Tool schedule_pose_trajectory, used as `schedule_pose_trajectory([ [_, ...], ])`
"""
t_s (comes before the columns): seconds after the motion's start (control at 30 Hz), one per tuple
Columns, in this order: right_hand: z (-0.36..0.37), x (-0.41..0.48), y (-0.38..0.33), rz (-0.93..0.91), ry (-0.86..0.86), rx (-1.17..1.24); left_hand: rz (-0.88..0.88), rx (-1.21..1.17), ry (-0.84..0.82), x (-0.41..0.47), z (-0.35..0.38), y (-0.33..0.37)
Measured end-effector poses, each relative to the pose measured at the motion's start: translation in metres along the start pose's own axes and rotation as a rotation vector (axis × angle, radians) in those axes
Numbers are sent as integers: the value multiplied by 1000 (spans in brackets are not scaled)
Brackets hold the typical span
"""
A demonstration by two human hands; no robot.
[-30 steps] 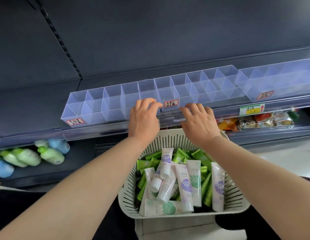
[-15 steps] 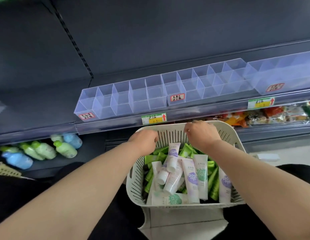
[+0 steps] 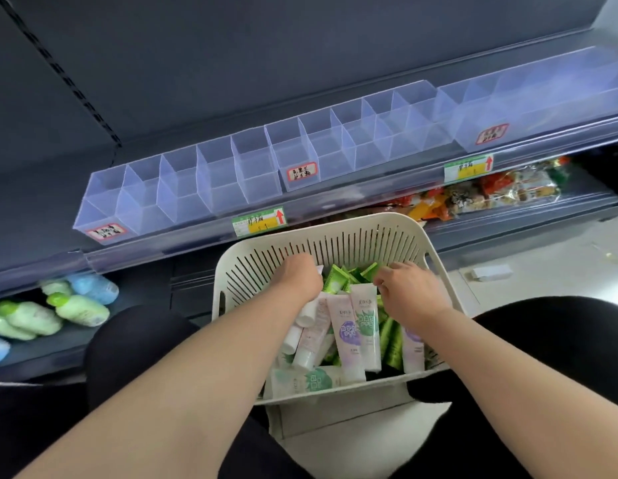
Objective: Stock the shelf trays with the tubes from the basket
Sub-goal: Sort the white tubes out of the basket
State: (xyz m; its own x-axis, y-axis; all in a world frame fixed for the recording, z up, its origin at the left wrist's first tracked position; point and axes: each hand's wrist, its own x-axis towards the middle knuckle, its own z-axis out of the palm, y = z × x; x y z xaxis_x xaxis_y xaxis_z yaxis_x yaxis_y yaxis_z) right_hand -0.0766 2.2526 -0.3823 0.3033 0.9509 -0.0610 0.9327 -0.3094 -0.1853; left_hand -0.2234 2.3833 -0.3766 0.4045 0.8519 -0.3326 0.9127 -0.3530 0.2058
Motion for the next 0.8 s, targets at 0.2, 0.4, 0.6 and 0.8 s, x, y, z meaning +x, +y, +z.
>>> schedule_pose_trajectory([
  [0.2, 11, 9, -5, -69, -107, 75, -123, -17, -71, 13, 19, -4],
  [0.4, 28, 12, -16, -139, -249, -12, -254, -179, -221, 7, 20, -14],
  [0.6, 48, 20, -27, -131, -380, -78, -117, -192, -220, -14, 18, -36],
  [0.8, 37, 31, -36, -101, -425, -144, -29, -549, -53, -28, -1, -62],
])
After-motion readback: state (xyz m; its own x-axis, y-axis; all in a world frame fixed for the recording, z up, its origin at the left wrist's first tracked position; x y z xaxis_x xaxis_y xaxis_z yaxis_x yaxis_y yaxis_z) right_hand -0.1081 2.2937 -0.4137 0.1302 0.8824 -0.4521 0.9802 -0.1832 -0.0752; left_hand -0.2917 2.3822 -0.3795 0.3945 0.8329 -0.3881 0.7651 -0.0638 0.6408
